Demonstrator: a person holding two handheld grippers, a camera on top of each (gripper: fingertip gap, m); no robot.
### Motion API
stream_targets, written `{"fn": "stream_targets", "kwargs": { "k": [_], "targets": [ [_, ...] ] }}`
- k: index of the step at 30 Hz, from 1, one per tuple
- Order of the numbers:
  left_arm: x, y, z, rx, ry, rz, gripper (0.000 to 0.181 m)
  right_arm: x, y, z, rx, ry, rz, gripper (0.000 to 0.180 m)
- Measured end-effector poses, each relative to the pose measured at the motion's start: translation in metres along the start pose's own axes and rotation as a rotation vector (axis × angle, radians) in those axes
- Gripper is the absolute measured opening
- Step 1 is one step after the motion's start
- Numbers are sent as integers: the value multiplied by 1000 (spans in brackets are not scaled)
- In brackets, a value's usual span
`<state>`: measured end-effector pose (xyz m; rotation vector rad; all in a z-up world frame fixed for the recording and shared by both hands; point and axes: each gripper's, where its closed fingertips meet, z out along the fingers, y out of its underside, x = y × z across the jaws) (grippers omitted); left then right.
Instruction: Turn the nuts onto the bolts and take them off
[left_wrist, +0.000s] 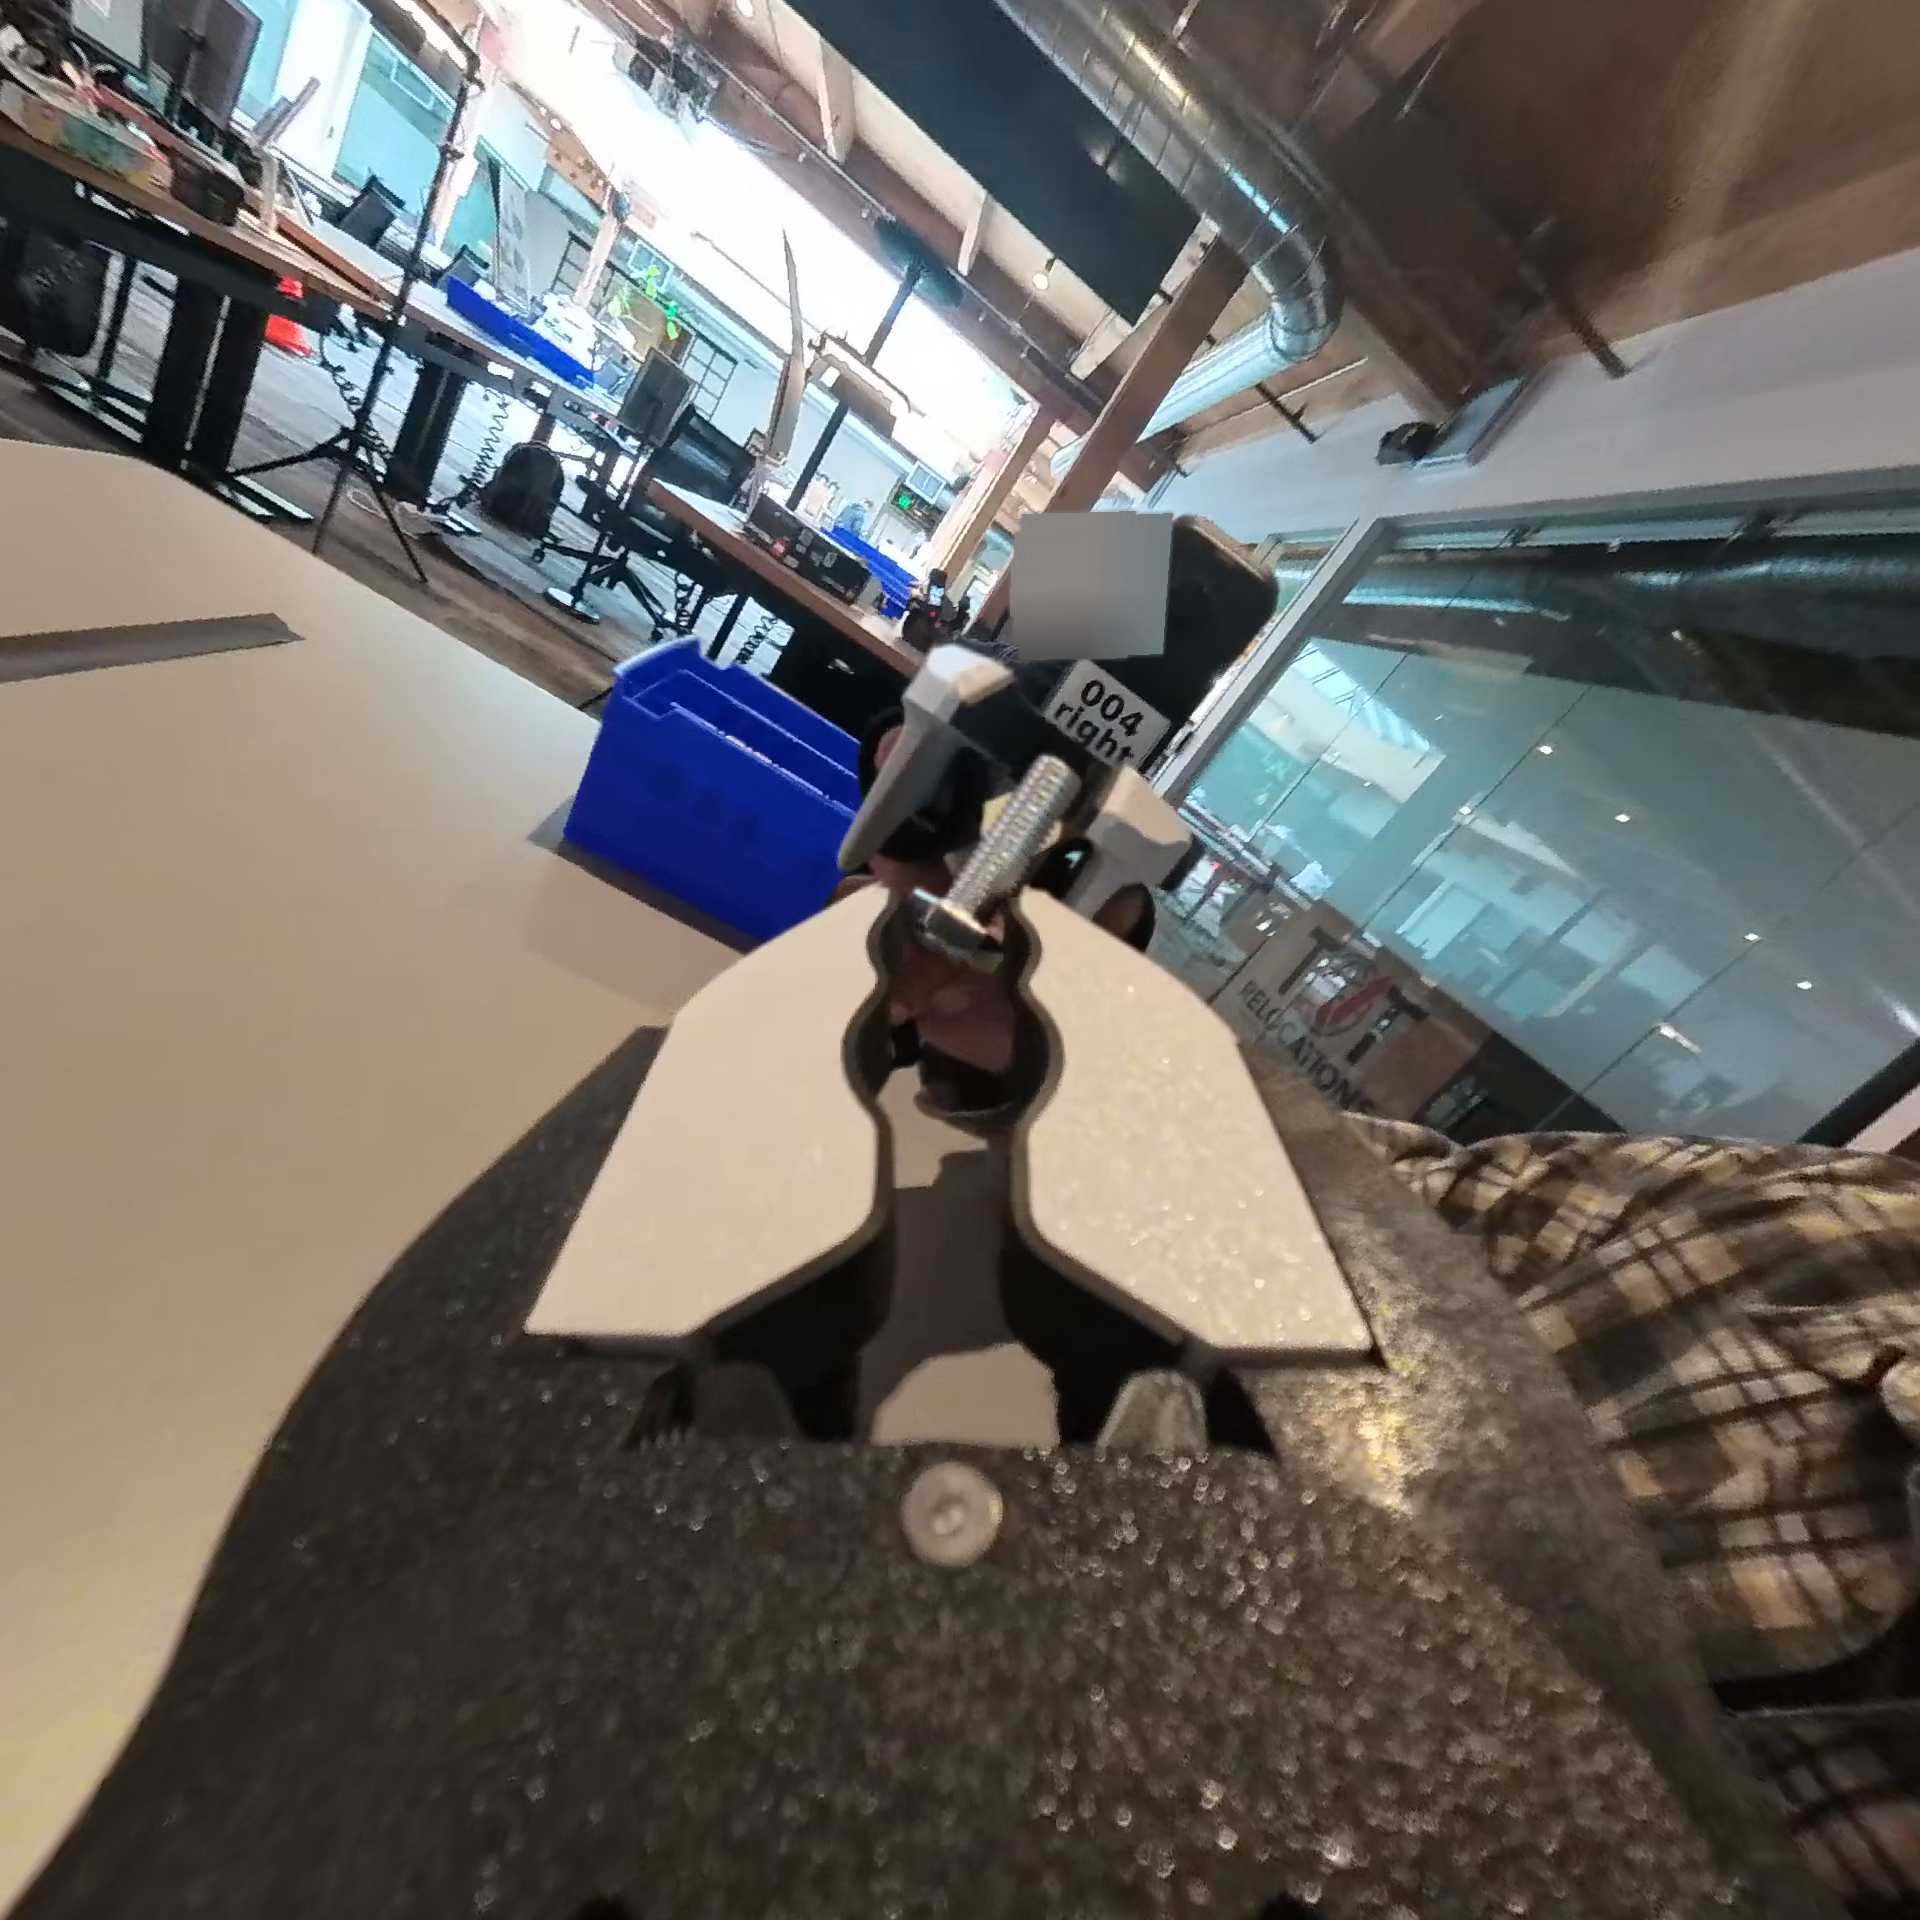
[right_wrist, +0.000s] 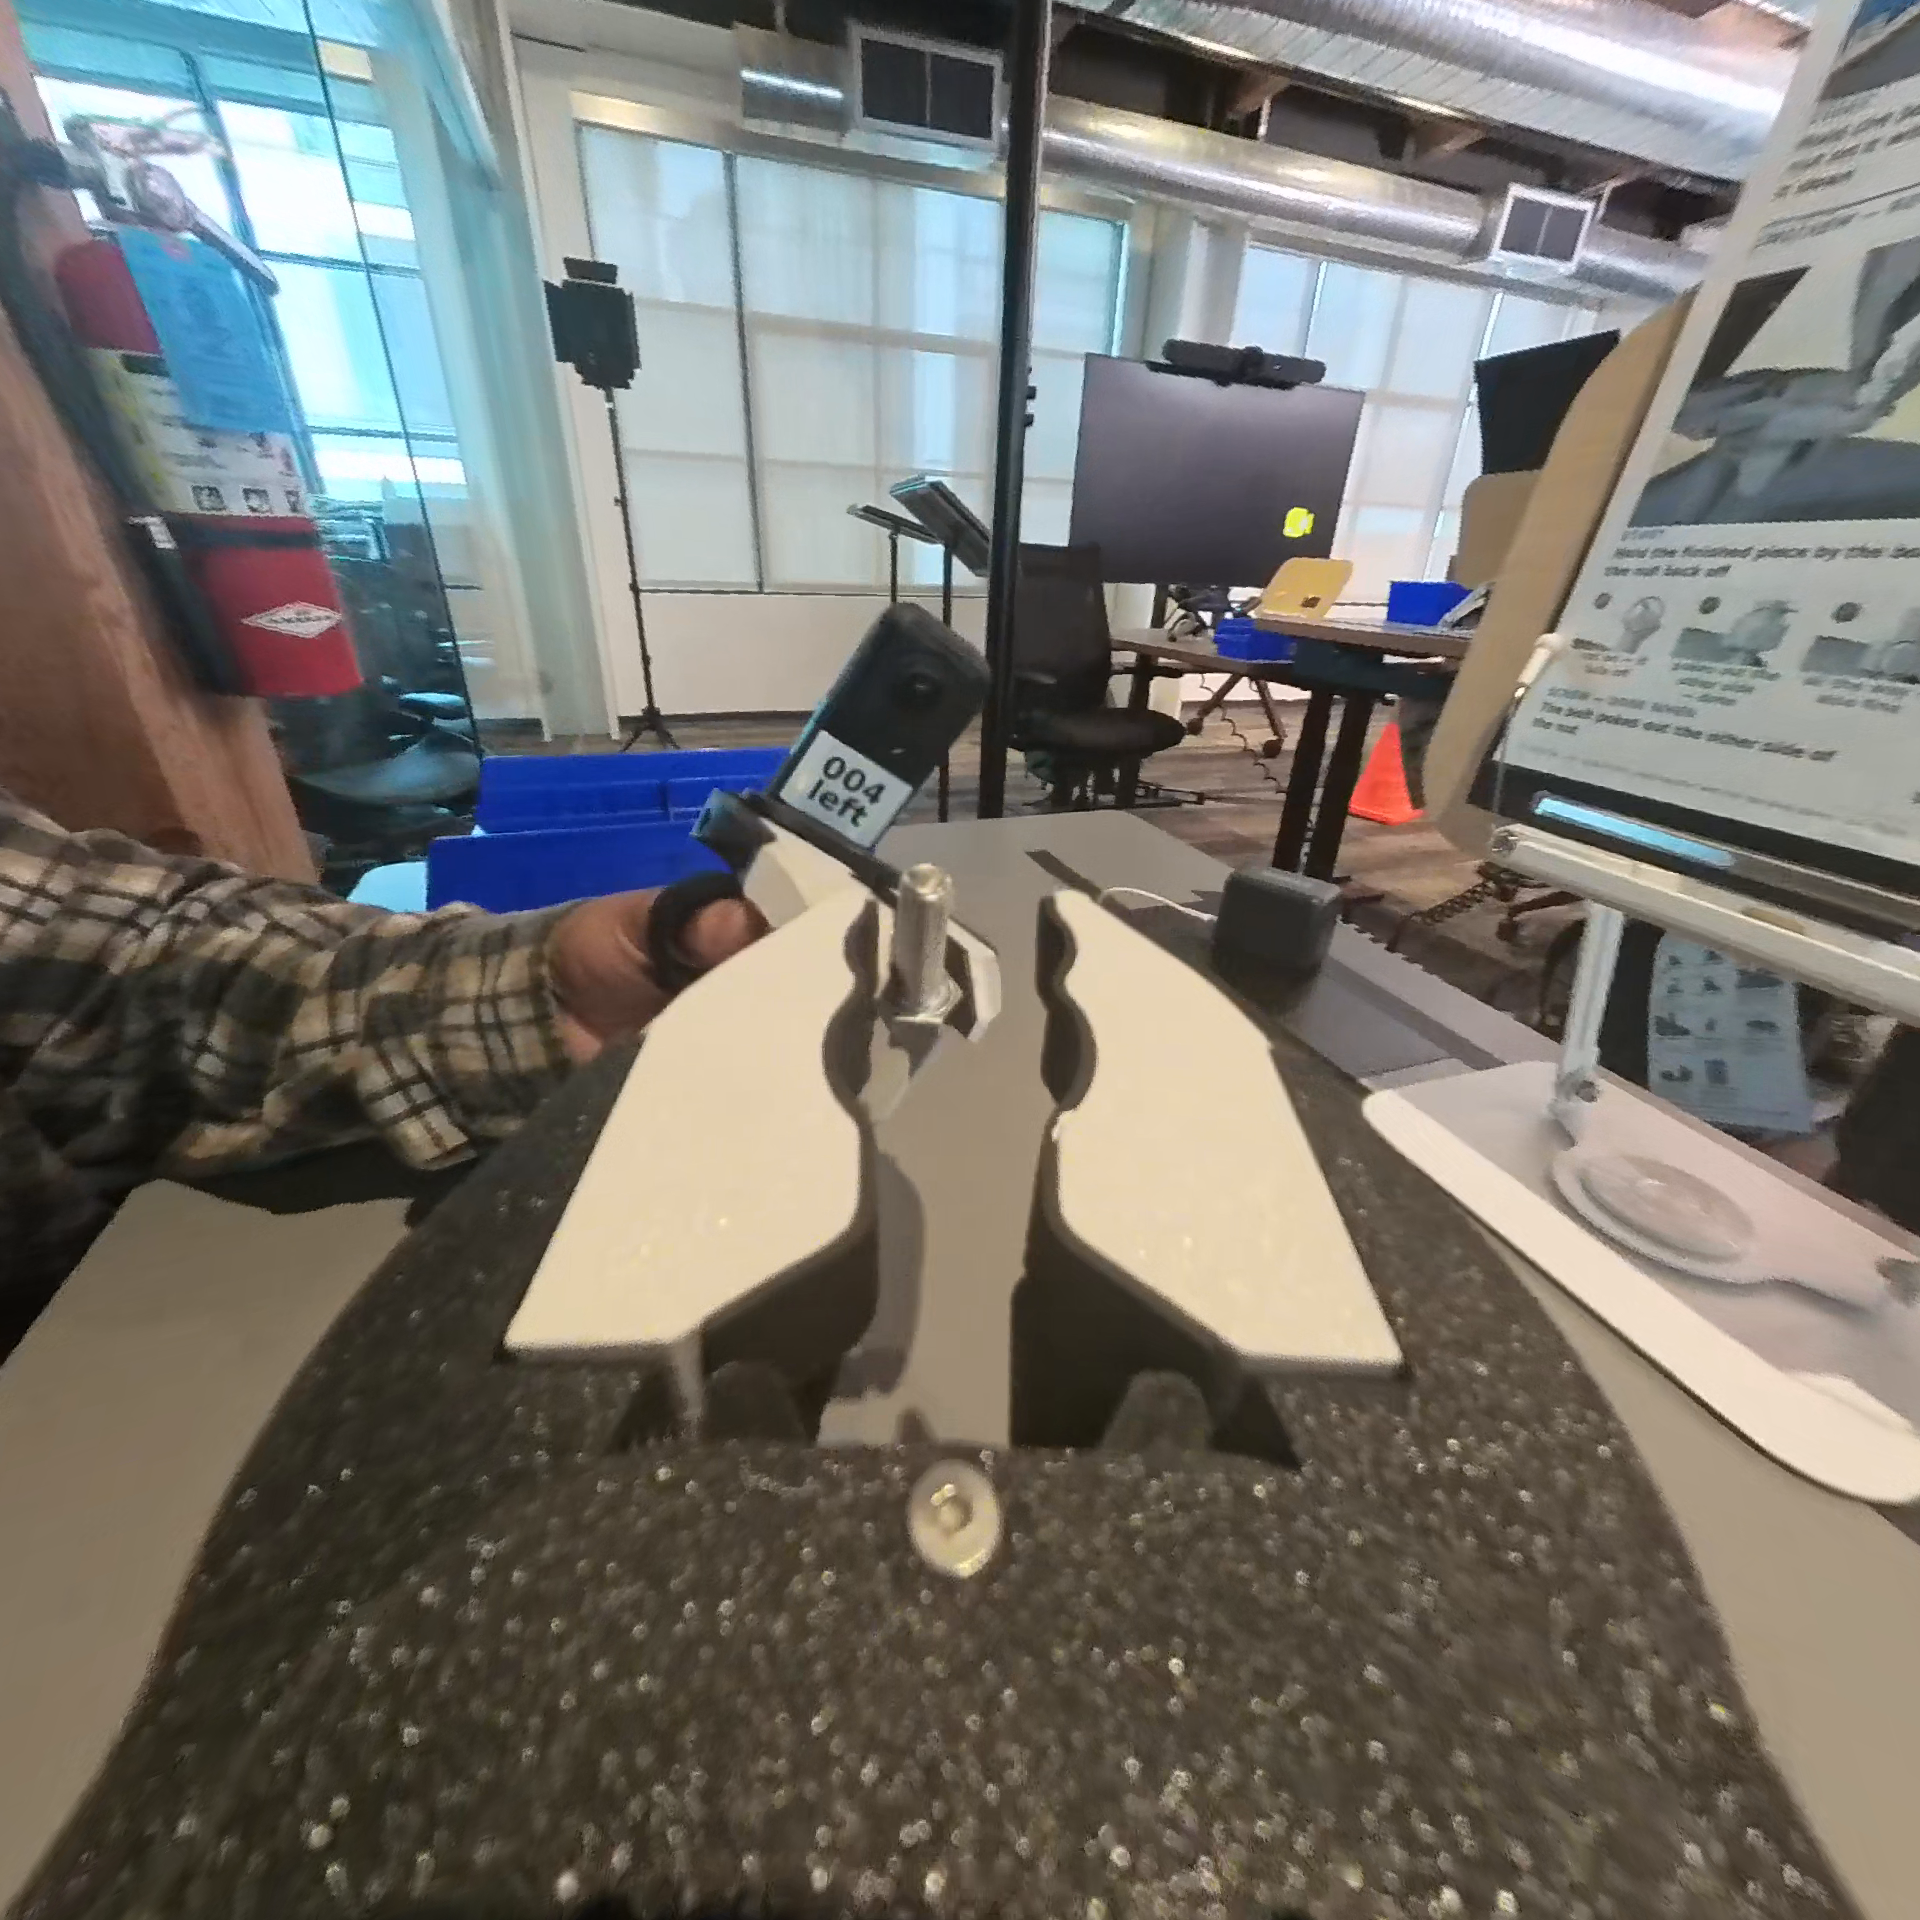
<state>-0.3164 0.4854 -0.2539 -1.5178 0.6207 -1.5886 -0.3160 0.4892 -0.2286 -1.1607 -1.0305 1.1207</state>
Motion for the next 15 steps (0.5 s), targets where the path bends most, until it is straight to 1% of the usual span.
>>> {"fn": "stream_targets", "kwargs": {
  "k": [6, 8, 12, 15],
  "targets": [
    [-3, 3, -4, 1, 22, -24, 17, -4, 6, 15, -12, -51, 14, 24],
    [-2, 3, -5, 1, 34, -34, 17, -8, 6, 18, -19, -87, 9, 9],
    [1, -2, -8, 20, 61, -20, 18, -10, 1, 26, -59, -145, 45, 9],
    [3, -4, -12, -1, 67, 36, 19, -12, 0, 34, -149, -190, 69, 9]
  ]
}}
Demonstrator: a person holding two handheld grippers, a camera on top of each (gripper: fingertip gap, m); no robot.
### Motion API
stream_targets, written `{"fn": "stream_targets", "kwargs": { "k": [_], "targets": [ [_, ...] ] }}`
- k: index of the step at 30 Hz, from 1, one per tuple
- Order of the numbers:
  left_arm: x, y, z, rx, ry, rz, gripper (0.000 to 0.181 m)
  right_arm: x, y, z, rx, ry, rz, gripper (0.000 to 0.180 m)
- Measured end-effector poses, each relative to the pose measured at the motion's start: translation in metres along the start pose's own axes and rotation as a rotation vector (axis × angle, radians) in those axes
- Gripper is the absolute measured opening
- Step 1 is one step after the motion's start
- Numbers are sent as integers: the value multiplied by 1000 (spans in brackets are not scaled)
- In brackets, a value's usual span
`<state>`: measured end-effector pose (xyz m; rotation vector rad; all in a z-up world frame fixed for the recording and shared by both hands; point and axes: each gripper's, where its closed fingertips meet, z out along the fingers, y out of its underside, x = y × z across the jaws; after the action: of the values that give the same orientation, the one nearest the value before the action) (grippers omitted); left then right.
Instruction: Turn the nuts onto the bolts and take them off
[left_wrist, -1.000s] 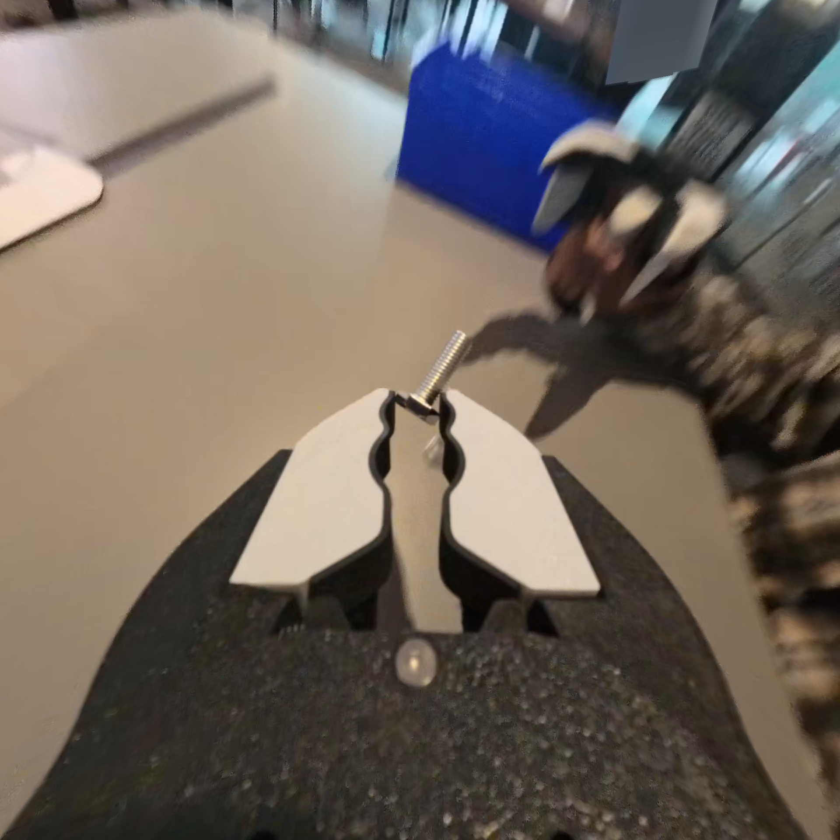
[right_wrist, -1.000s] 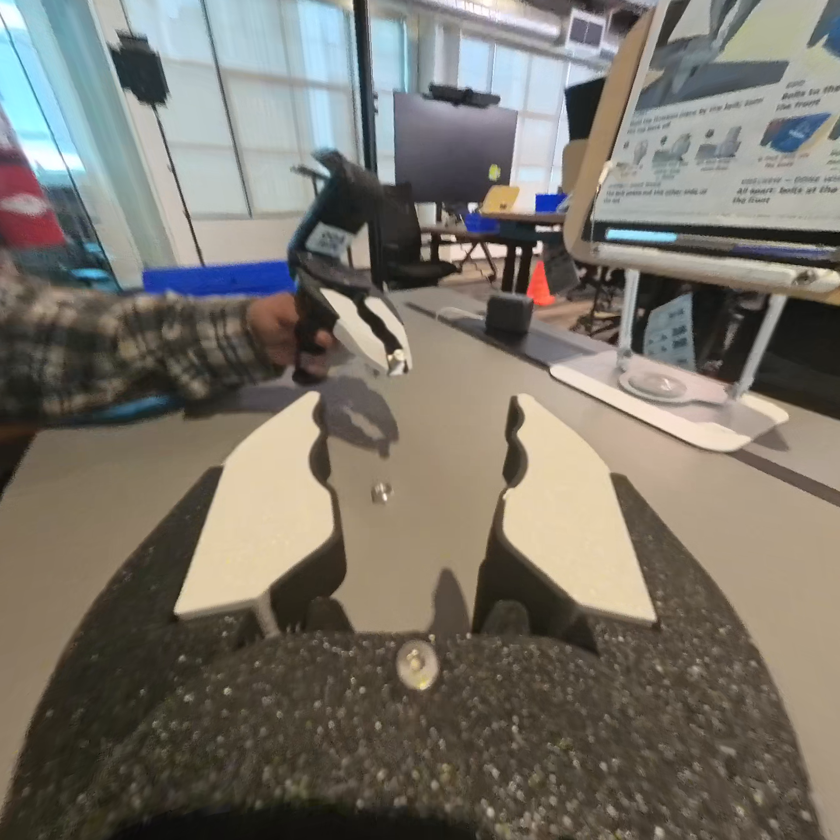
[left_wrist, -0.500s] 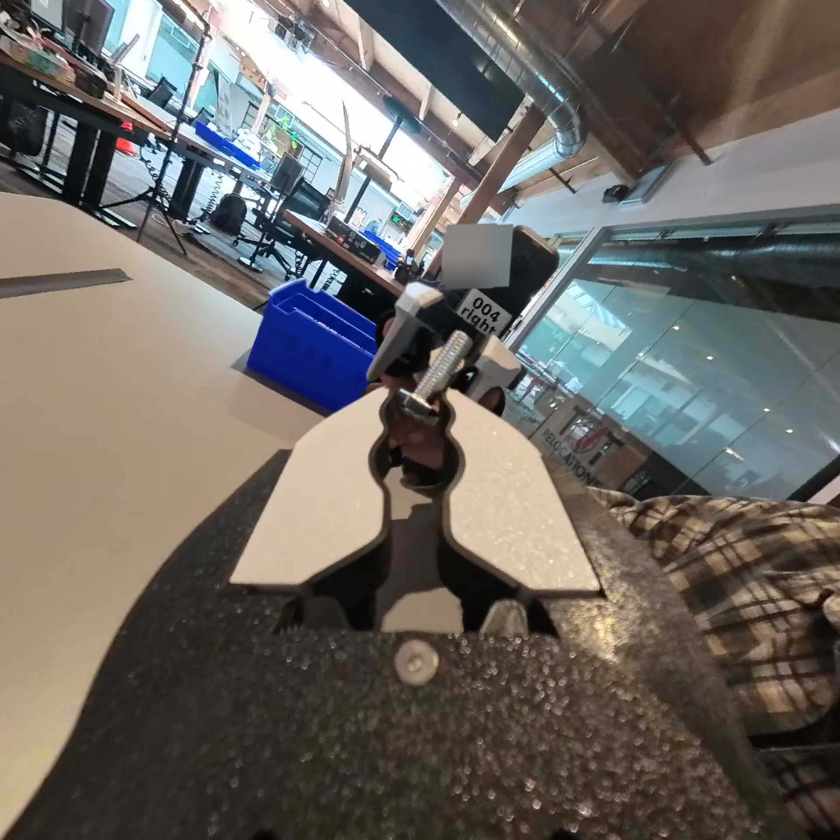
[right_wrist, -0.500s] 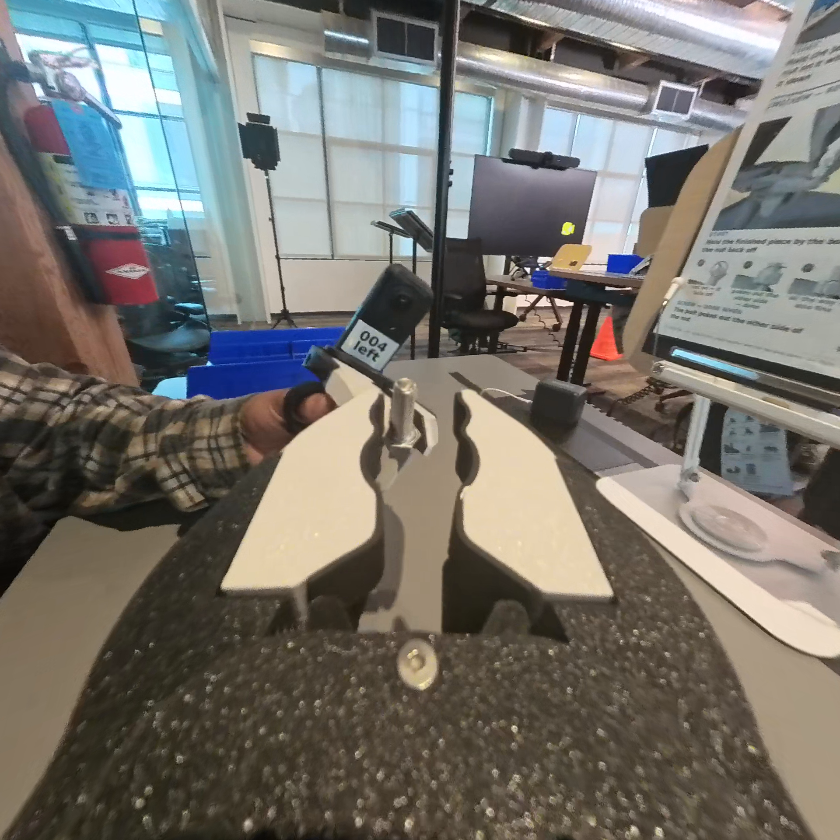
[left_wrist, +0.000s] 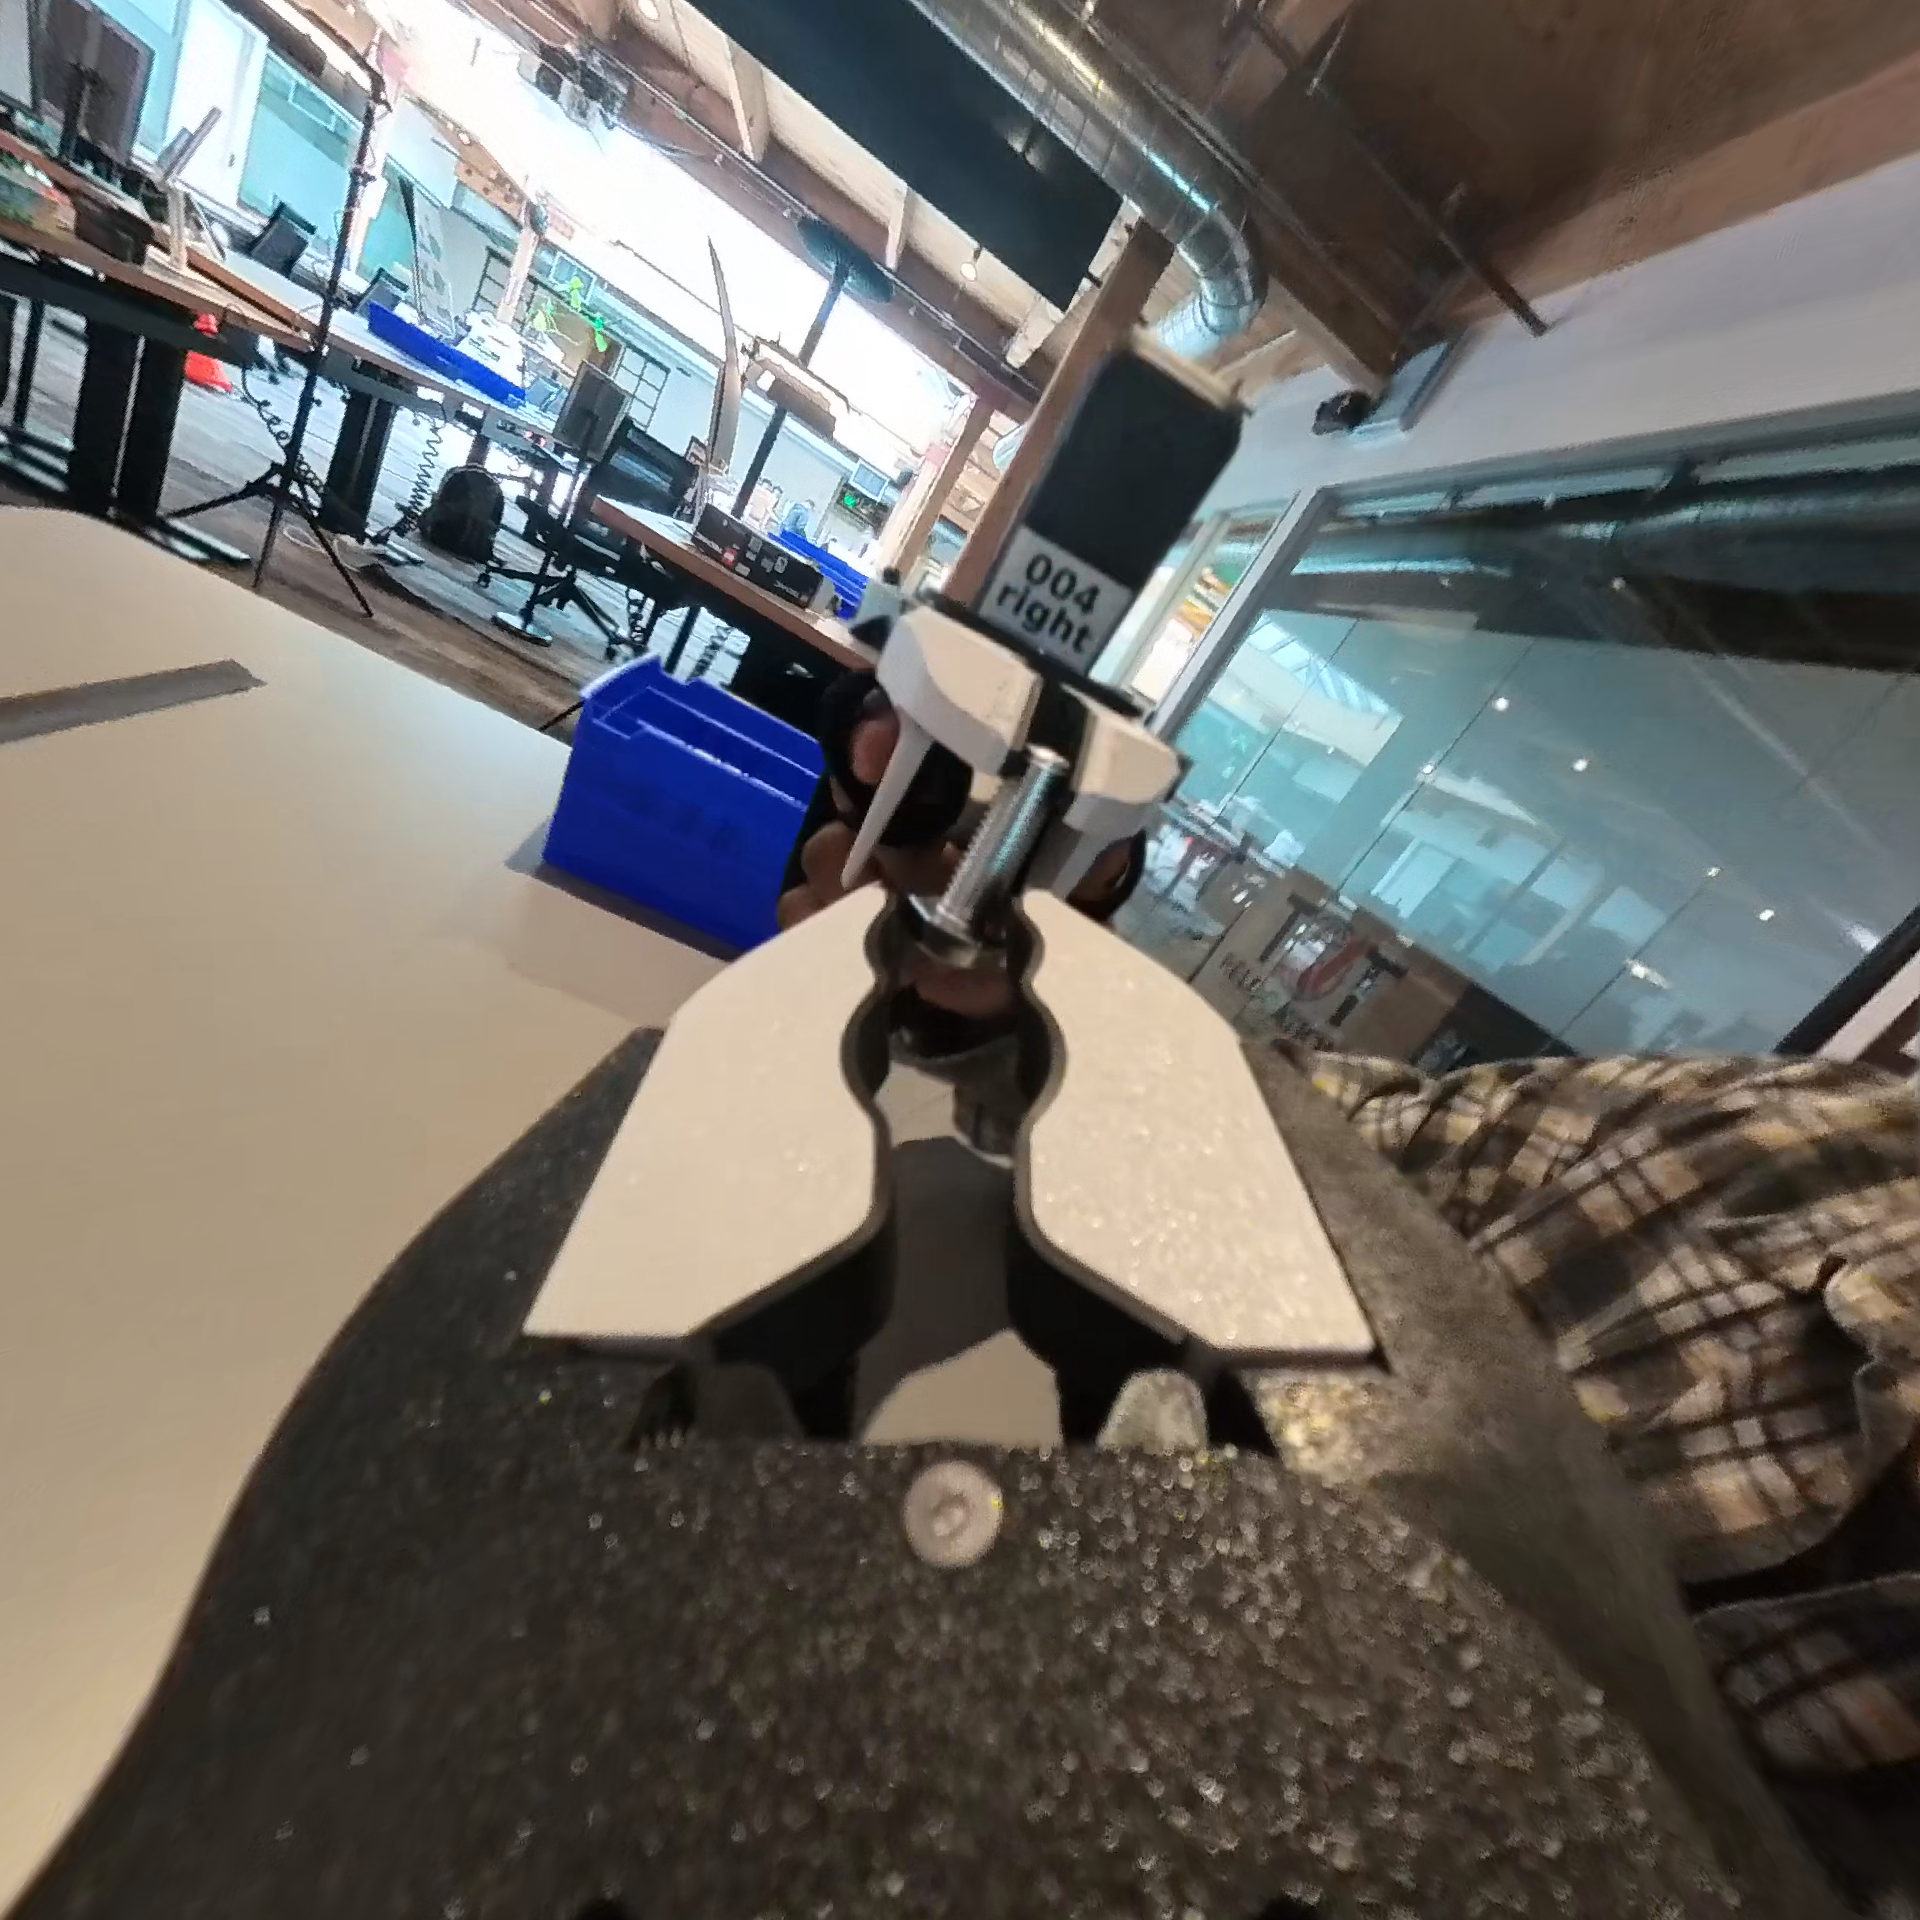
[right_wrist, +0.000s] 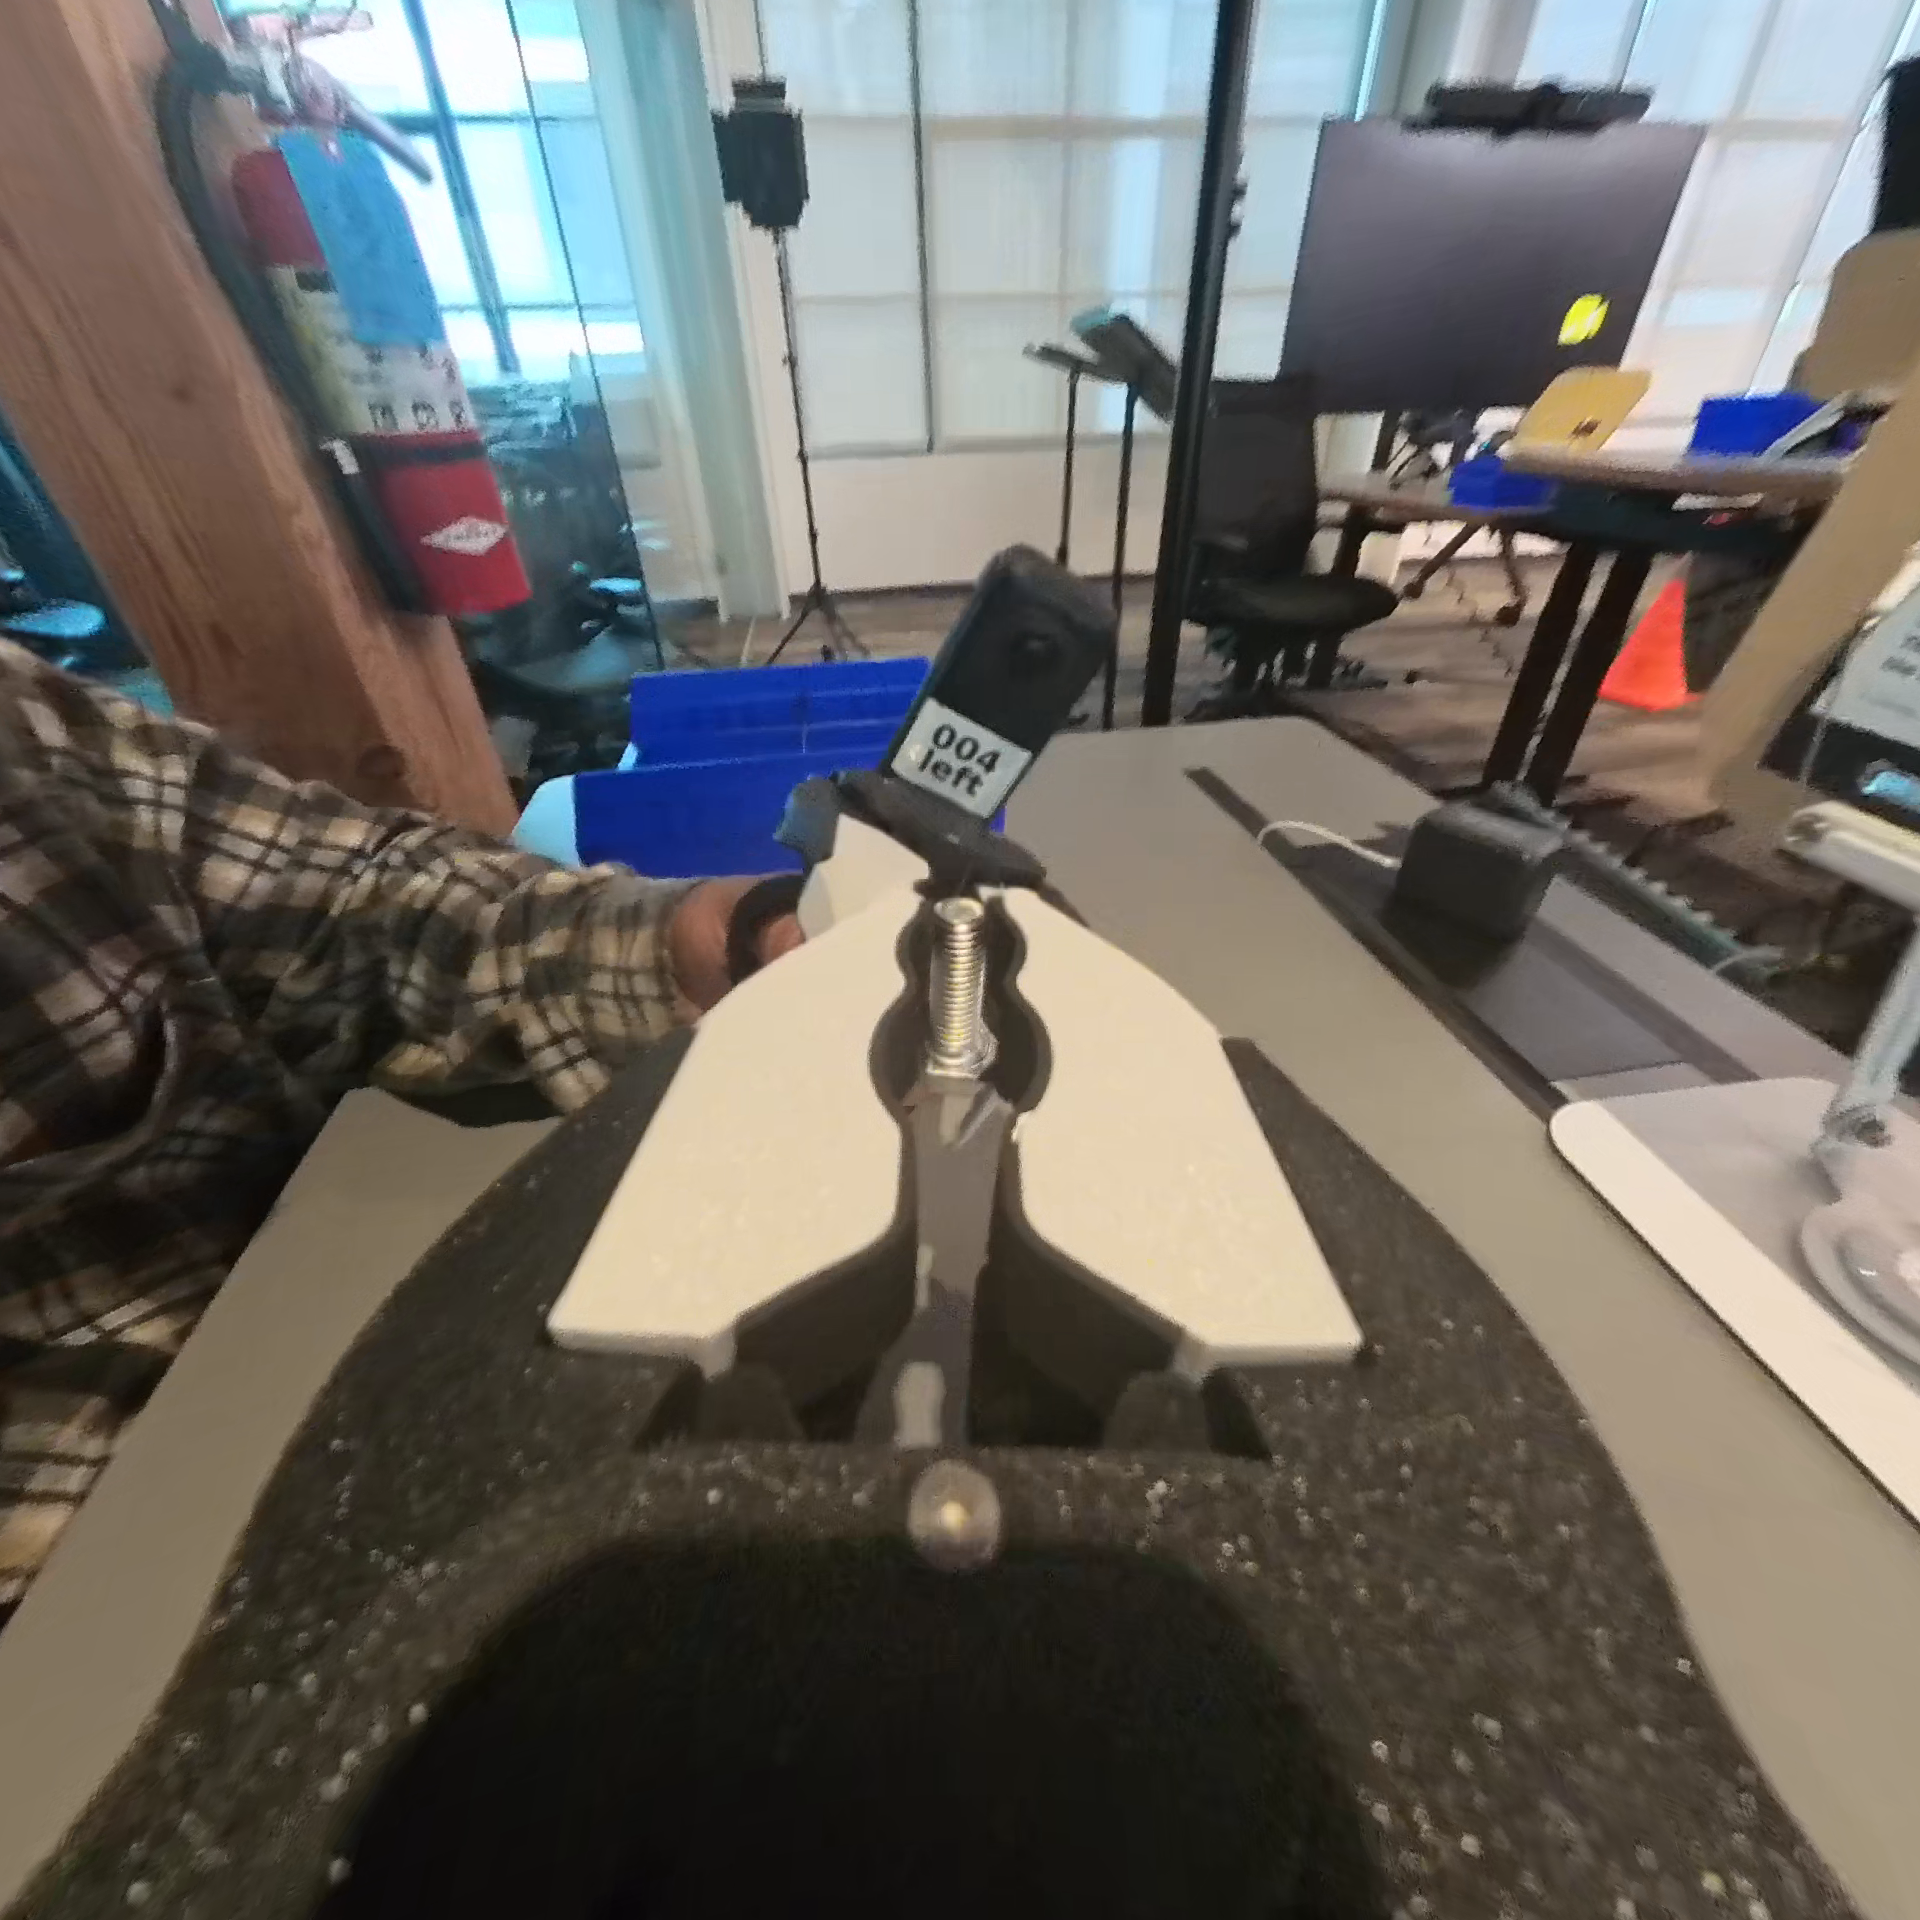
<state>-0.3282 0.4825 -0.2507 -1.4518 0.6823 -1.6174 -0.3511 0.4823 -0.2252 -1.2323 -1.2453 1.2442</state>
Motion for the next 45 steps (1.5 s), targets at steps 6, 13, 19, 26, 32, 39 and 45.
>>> {"fn": "stream_targets", "kwargs": {
  "k": [6, 13, 19, 26, 32, 39, 45],
  "targets": [
    [0, -3, -10, -102, -91, 276, 20, 3, 2, 9, -77, -70, 102, 8],
    [-4, 9, -9, -221, -158, 464, 54, 5, 3, 5, -71, -98, 117, 8],
    [-11, 17, -5, -238, -179, 445, 56, 5, 7, 4, -93, -116, 121, 9],
    [-8, 15, -2, -213, -167, 425, 41, 1, 8, 9, -94, -140, 100, 9],
    [-6, 16, -1, -194, -140, 387, 32, -2, 8, 12, -88, -148, 69, 9],
    [-2, 12, 0, -168, -131, 399, 29, -1, 5, 8, -78, -146, 56, 9],
    [-1, 9, -1, -148, -126, 397, 21, -4, 1, 6, -66, -157, 47, 8]
  ]
}}
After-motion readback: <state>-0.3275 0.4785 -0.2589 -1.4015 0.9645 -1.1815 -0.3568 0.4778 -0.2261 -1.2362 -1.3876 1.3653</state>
